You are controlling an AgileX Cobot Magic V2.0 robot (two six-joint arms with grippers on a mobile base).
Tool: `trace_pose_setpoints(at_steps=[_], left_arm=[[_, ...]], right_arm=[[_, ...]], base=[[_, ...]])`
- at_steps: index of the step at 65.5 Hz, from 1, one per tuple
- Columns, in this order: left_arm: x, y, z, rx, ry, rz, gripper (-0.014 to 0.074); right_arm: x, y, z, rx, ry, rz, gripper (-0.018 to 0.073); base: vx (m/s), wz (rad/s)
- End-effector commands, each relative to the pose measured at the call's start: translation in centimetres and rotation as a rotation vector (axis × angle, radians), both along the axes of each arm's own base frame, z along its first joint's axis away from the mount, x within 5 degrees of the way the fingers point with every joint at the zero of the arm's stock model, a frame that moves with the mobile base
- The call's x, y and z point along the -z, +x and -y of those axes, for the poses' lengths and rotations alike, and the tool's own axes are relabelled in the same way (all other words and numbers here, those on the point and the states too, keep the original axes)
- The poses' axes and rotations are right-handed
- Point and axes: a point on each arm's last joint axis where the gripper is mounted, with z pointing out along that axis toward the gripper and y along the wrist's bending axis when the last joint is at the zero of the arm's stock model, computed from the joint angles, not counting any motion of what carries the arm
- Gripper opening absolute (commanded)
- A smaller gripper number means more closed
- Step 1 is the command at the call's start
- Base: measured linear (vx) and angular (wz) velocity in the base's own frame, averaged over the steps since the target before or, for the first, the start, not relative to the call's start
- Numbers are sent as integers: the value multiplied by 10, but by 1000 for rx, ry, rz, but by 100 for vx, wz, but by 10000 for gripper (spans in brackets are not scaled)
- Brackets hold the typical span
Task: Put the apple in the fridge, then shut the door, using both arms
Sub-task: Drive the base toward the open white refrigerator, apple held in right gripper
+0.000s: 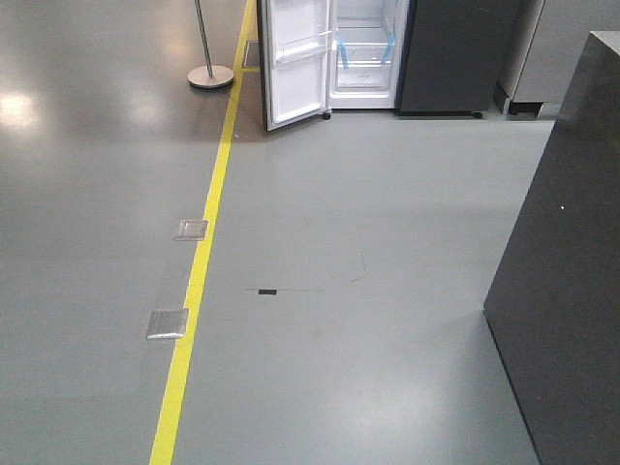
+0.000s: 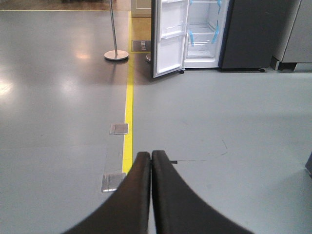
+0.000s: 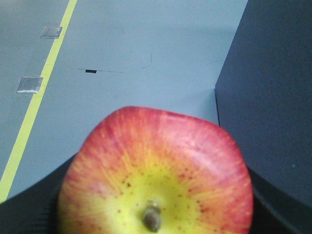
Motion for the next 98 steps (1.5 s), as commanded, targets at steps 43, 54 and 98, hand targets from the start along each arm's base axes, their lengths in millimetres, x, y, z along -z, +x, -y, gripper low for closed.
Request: trace_pose_setpoints(at_steps=[43, 54, 98], left_arm=[[0, 1, 0, 0, -10, 59, -6], [0, 1, 0, 0, -10, 59, -6], [0, 1, 0, 0, -10, 59, -6]], right_arm=[[-13, 4, 1, 5, -5, 88, 99], [-13, 4, 1, 5, -5, 88, 99], [-13, 4, 1, 5, -5, 88, 99]], base=[[21, 1], [17, 3], [19, 2]])
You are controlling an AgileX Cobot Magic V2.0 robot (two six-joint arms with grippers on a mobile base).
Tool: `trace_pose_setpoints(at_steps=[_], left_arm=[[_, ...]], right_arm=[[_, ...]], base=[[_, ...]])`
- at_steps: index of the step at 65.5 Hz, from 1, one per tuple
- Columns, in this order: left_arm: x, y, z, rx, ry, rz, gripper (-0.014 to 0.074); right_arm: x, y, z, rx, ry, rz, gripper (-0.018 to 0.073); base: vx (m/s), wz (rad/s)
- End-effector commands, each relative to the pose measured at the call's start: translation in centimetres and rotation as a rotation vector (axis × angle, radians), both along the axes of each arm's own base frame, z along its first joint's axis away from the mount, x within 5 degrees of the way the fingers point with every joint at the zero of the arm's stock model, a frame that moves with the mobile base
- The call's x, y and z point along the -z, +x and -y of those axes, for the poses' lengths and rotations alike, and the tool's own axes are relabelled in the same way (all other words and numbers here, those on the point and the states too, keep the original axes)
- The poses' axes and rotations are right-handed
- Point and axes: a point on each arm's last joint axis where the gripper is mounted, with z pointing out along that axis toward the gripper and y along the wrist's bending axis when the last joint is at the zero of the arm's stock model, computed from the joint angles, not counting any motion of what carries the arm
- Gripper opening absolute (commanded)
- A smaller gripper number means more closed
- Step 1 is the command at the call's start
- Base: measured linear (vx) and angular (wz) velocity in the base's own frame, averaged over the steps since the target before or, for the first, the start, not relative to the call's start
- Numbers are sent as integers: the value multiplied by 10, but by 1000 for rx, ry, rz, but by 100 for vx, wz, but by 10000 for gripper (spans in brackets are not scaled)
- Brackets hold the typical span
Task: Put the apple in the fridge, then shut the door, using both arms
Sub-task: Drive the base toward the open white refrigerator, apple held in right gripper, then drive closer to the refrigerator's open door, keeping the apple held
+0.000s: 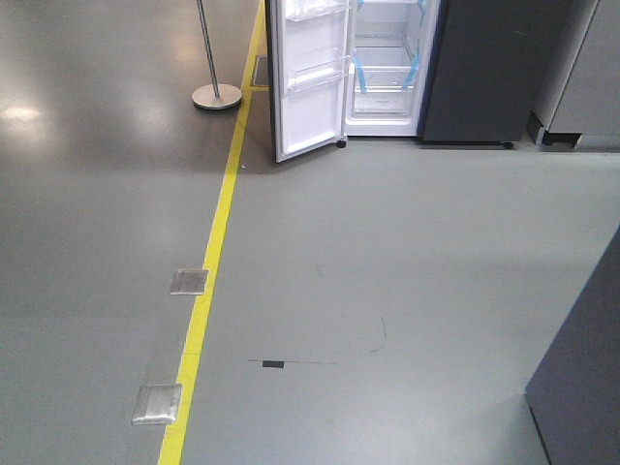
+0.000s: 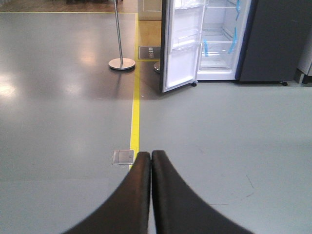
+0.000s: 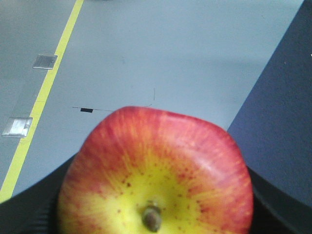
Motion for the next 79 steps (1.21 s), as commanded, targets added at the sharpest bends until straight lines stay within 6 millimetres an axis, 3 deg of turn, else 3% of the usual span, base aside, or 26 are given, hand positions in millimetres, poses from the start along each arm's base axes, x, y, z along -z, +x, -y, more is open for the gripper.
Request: trace_pose_setpoints(at_steps=[1, 79], left_arm=[[0, 1, 0, 0, -10, 59, -6], [0, 1, 0, 0, -10, 59, -6]], right_arm=[[-13, 4, 1, 5, -5, 88, 99], [-13, 4, 1, 5, -5, 89, 99]], base=[[21, 7], [20, -3]])
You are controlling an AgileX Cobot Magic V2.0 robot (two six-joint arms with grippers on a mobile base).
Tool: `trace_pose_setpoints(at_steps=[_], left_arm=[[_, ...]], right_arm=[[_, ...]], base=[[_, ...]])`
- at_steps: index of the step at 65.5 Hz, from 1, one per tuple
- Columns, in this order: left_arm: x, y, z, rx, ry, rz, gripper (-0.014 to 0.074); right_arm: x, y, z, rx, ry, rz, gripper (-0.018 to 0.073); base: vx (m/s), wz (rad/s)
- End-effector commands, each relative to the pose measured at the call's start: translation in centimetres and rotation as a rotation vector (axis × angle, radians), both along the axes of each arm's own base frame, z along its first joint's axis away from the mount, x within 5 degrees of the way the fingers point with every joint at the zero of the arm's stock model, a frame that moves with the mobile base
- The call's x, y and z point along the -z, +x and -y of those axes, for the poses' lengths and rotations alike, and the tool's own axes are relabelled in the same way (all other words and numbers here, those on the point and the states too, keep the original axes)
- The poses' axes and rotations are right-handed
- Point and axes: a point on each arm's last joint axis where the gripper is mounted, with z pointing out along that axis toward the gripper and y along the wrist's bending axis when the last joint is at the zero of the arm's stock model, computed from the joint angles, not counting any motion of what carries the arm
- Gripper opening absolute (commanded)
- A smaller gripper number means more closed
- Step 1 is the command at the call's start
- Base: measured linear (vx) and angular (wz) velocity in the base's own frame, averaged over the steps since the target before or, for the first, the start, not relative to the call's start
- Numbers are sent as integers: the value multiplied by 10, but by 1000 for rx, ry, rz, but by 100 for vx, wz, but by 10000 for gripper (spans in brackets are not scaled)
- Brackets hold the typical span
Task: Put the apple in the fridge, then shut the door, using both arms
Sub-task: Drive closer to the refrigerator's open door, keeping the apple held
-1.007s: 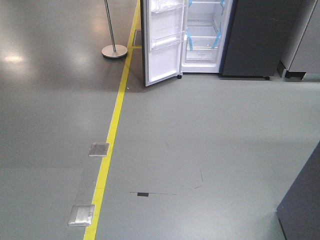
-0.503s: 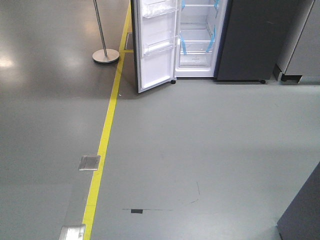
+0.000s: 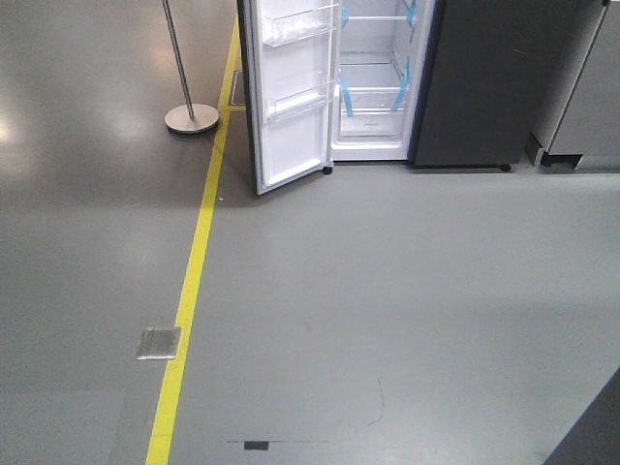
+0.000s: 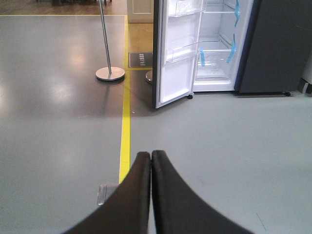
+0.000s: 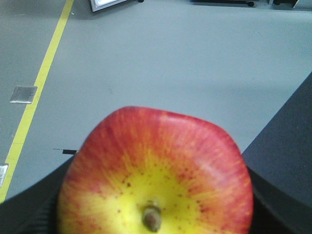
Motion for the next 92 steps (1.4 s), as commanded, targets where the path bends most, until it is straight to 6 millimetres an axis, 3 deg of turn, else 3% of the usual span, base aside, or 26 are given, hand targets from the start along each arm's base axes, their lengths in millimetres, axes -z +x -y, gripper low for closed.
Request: trace_pose_setpoints(at_steps=[1, 92], left_arm=[[0, 1, 0, 0, -10, 59, -6], [0, 1, 0, 0, -10, 59, -6]], right_arm=[[-13, 4, 1, 5, -5, 89, 99], [-13, 4, 1, 5, -5, 89, 99]], base=[[19, -3], [19, 0]])
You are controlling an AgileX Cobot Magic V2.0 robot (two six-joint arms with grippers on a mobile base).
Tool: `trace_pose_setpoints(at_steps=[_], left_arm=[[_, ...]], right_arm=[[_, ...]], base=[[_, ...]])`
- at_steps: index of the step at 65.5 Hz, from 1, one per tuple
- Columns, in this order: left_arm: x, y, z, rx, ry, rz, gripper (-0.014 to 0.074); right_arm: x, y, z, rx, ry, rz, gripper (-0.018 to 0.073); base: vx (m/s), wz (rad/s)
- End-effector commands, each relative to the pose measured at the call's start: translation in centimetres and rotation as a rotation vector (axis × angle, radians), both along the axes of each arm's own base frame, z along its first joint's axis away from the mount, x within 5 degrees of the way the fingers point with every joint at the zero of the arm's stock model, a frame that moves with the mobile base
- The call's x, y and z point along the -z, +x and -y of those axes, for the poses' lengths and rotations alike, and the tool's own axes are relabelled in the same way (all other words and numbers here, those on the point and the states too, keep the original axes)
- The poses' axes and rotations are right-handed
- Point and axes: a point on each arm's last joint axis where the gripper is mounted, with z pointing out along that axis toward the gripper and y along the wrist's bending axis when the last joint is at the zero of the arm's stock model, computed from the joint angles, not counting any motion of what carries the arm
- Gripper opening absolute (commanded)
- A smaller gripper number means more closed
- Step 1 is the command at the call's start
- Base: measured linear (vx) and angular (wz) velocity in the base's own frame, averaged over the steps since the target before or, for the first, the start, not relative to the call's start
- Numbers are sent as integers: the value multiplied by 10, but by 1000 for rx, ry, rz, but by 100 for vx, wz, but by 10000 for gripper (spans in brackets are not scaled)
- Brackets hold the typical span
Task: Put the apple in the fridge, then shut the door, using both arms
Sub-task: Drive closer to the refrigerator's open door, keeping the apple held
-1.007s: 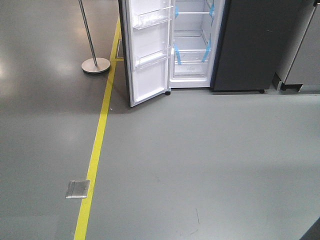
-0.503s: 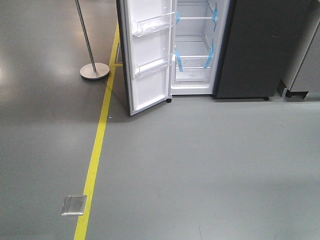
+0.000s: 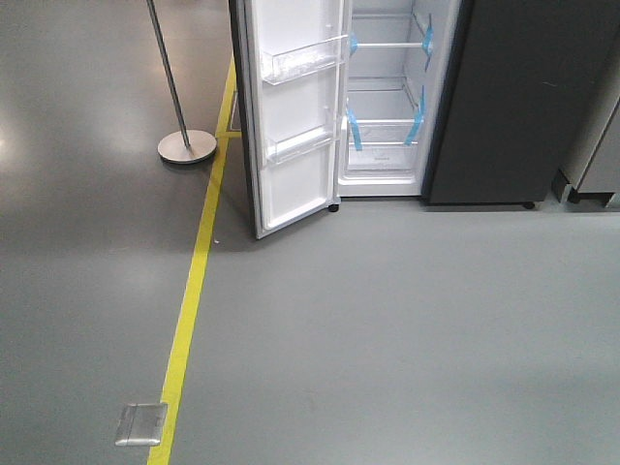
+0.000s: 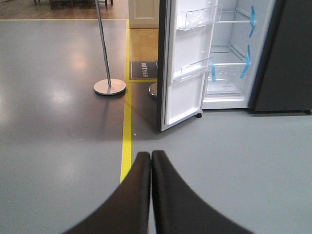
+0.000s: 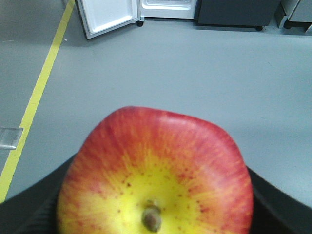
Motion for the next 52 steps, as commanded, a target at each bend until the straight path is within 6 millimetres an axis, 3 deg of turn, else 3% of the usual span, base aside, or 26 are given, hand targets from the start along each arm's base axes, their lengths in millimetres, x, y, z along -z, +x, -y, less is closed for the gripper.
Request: trace_pose_setpoints(at_steps=[1, 52], left_arm=[[0, 1, 0, 0, -10, 59, -6], [0, 1, 0, 0, -10, 59, -6]], right_arm=[[-13, 4, 1, 5, -5, 89, 99], [-13, 4, 1, 5, -5, 88, 99]], base=[[15, 2], [10, 0]])
